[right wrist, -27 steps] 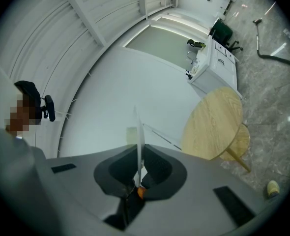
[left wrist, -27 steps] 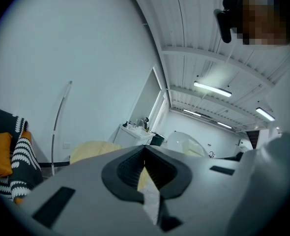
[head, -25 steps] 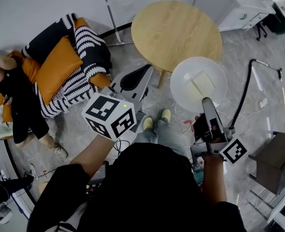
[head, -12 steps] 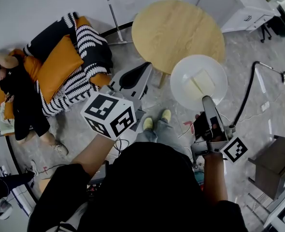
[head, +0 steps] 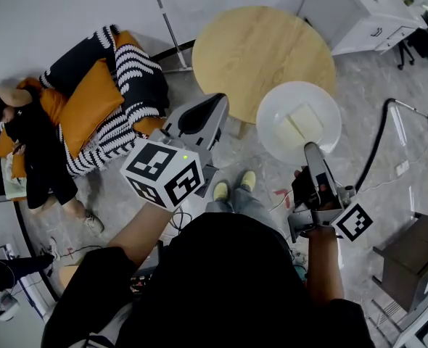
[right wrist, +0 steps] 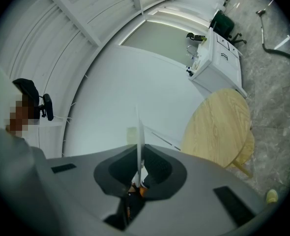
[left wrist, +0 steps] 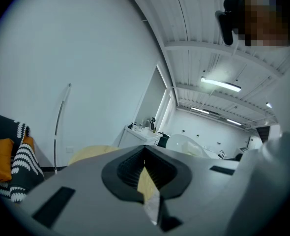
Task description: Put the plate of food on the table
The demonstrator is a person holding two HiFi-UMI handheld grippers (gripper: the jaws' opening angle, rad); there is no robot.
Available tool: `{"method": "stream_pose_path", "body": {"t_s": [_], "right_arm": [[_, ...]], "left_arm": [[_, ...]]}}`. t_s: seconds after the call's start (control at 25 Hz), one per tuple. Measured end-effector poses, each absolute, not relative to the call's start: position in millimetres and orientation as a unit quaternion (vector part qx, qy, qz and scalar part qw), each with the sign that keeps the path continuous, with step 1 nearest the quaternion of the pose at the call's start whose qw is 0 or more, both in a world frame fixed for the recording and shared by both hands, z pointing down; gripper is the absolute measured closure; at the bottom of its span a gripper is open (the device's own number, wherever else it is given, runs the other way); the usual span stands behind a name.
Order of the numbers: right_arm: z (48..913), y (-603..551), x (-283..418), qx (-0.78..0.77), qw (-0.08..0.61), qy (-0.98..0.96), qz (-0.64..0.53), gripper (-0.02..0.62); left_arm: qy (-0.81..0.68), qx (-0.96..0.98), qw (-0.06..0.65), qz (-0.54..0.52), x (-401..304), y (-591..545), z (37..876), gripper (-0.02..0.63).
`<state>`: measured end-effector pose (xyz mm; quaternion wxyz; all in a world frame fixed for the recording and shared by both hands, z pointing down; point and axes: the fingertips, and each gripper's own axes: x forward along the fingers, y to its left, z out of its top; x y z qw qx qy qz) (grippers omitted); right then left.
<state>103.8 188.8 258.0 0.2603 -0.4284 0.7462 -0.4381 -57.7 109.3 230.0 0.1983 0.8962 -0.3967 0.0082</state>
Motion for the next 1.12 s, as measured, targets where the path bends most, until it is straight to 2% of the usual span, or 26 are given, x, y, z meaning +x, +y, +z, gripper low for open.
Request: {"method": "stream_pose_path", "body": {"t_s": [0.32, 1.12], "right_arm": [[275, 134, 145, -0.413, 0.262, 0.745, -0.453, 0.568], [270, 115, 144, -0.385, 0.269, 0.754, -0.459, 0.568]], "left_arm": [[-0.411, 0.89, 0.197, 0.024, -19, 59, 239, 0.6], [-0.42, 0.89, 0.176, 0.029, -11, 51, 214, 0.6]]}}
